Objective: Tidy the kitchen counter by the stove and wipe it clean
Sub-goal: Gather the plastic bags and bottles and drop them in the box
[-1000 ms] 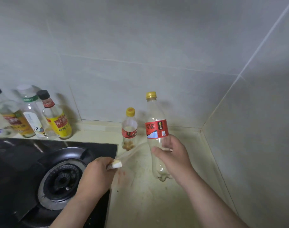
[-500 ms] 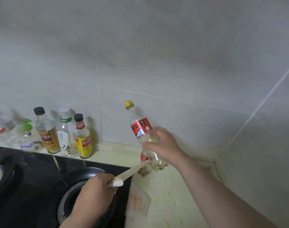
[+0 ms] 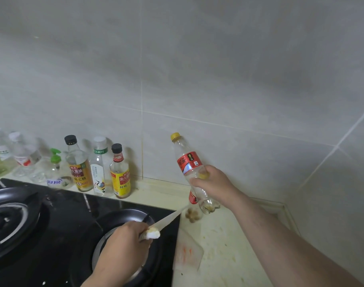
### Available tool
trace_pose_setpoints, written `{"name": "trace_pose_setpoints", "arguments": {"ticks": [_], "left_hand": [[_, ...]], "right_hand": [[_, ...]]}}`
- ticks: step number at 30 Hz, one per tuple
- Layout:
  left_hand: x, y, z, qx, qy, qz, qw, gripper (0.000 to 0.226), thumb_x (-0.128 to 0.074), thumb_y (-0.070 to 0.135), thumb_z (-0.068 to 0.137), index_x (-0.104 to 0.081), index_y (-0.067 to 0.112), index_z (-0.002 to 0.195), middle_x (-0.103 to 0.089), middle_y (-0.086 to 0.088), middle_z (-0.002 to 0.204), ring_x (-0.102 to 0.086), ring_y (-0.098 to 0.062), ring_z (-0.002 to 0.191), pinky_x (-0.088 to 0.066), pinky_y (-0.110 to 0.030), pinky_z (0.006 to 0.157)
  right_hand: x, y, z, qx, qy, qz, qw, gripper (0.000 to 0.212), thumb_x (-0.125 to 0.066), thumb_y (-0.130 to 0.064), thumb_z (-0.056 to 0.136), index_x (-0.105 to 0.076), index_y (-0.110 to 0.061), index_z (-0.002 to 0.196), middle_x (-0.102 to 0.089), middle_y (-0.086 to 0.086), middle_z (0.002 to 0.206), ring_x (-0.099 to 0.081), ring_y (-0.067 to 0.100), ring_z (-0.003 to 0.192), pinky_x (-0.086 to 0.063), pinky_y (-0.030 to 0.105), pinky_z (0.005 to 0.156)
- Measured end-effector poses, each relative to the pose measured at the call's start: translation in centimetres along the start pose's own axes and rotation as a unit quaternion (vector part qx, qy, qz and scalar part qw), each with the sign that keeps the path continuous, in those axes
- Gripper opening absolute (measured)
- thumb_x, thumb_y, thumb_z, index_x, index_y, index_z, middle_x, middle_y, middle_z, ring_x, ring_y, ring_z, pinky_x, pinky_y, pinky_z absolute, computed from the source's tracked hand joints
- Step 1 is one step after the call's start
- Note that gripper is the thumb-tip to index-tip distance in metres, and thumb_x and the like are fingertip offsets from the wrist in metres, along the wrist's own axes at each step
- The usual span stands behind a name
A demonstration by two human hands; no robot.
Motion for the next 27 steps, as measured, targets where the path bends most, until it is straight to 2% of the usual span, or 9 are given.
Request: {"name": "trace_pose_setpoints", "arguments": {"ticks": [4,8,10,12,15,19,21,24,27], "left_hand": [[0.0,-0.3,0.0,-0.001,-0.001,-0.005,1.000,0.010,-0.061,0.030,0.090,-0.070,0.032,0.089,-0.066,0.012,0.077,-0.062,-0.003,0.069,-0.046,-0.012,0.060],[0.0,-0.3,-0.1,-0.013,-0.010,0.004,1.000,0.007,-0.061,0.031,0.089,-0.068,0.032,0.087,-0.064,0.013,0.077,-0.061,-0.003,0.071,-0.044,-0.013,0.057],[-0.1,-0.3,-0.2,-0.019,-0.017,0.004,1.000,0.005,-0.063,0.031,0.088,-0.068,0.033,0.088,-0.064,0.014,0.079,-0.061,-0.004,0.073,-0.051,-0.018,0.065],[-0.3,-0.3,-0.2,-0.021,-0.019,0.003,1.000,0.006,-0.064,0.032,0.087,-0.069,0.033,0.090,-0.065,0.014,0.081,-0.062,-0.003,0.075,-0.055,-0.023,0.071],[-0.6,0.1,-0.3,-0.022,-0.018,-0.001,1.000,0.008,-0.064,0.032,0.088,-0.070,0.033,0.094,-0.066,0.016,0.082,-0.063,-0.002,0.074,-0.055,-0.022,0.071],[-1.0,0.8,-0.6,-0.022,-0.014,-0.001,1.000,0.011,-0.062,0.031,0.089,-0.071,0.030,0.095,-0.067,0.014,0.080,-0.062,-0.003,0.072,-0.055,-0.021,0.067],[-1.0,1.1,-0.7,-0.018,-0.014,-0.007,1.000,0.012,-0.062,0.031,0.089,-0.071,0.033,0.096,-0.066,0.015,0.079,-0.062,-0.003,0.071,-0.053,-0.018,0.064],[-0.7,1.3,-1.0,-0.014,-0.010,-0.022,1.000,0.010,-0.063,0.029,0.088,-0.071,0.033,0.094,-0.067,0.014,0.079,-0.062,-0.003,0.071,-0.053,-0.020,0.066],[0.0,1.1,-1.8,-0.005,-0.009,-0.047,0.999,0.011,-0.065,0.026,0.088,-0.068,0.036,0.091,-0.067,0.014,0.080,-0.063,-0.003,0.074,-0.055,-0.021,0.072]], "right_hand": [[-0.3,0.2,-0.1,-0.009,-0.001,0.019,1.000,0.049,-0.070,-0.041,0.065,-0.056,-0.028,0.110,-0.064,-0.003,0.104,-0.069,0.015,0.086,-0.059,0.035,0.071],[-0.3,0.6,0.0,-0.028,0.006,0.075,0.997,0.054,-0.071,-0.042,0.059,-0.058,-0.027,0.109,-0.067,0.000,0.103,-0.071,0.019,0.084,-0.060,0.040,0.074],[-0.1,0.9,-0.2,-0.036,0.011,0.106,0.994,0.057,-0.071,-0.044,0.055,-0.061,-0.024,0.107,-0.068,0.004,0.104,-0.071,0.021,0.084,-0.059,0.040,0.073],[0.2,1.4,-0.5,-0.037,0.021,0.134,0.990,0.051,-0.071,-0.041,0.058,-0.063,-0.020,0.104,-0.070,0.005,0.102,-0.072,0.023,0.084,-0.059,0.041,0.075],[0.9,2.1,-1.2,-0.036,0.035,0.172,0.984,0.039,-0.072,-0.033,0.069,-0.064,-0.014,0.102,-0.069,0.004,0.095,-0.067,0.019,0.074,-0.058,0.040,0.074],[1.7,2.5,-2.3,-0.032,0.046,0.183,0.982,0.027,-0.073,-0.027,0.078,-0.064,-0.014,0.100,-0.067,0.005,0.095,-0.064,0.018,0.072,-0.056,0.036,0.067],[2.2,2.5,-3.1,-0.032,0.045,0.195,0.979,0.035,-0.075,-0.033,0.069,-0.064,-0.015,0.097,-0.067,0.008,0.095,-0.065,0.022,0.074,-0.058,0.045,0.072],[3.2,2.8,-4.7,-0.028,0.043,0.217,0.975,0.043,-0.076,-0.043,0.056,-0.067,-0.020,0.092,-0.069,0.018,0.096,-0.068,0.040,0.082,-0.054,0.062,0.083],[4.2,3.3,-7.1,-0.020,0.053,0.243,0.968,0.039,-0.076,-0.042,0.055,-0.070,-0.025,0.089,-0.069,0.010,0.091,-0.068,0.030,0.079,-0.055,0.057,0.082]]}}
Point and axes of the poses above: each hand's wrist, its own z-axis towards the middle knuckle, its own x-axis out of the back of the hand, y = z × x, the point moved 1 cm from there along z, towards the middle knuckle
